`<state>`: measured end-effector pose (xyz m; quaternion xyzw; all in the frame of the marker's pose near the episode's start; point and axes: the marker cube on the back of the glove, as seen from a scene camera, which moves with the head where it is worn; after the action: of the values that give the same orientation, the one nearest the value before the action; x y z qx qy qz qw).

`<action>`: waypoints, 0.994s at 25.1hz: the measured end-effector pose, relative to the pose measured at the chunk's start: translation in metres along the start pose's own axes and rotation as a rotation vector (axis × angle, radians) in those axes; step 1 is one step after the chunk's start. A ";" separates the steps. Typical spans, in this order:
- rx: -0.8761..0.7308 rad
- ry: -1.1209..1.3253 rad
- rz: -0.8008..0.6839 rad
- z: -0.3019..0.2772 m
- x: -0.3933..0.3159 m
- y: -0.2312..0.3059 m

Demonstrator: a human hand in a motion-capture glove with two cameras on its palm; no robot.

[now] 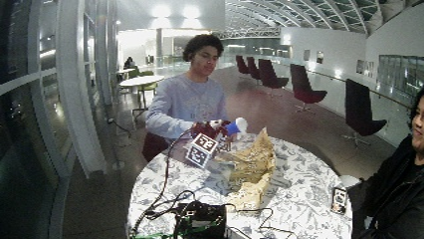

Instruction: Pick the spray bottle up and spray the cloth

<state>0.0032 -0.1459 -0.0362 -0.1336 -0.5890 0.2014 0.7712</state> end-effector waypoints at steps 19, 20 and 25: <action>0.020 -0.029 0.033 0.005 0.004 -0.001; 0.022 -0.028 0.023 0.006 0.004 -0.002; 0.031 0.034 -0.178 0.026 -0.010 -0.002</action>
<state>-0.0240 -0.1530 -0.0370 -0.0724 -0.5820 0.1388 0.7979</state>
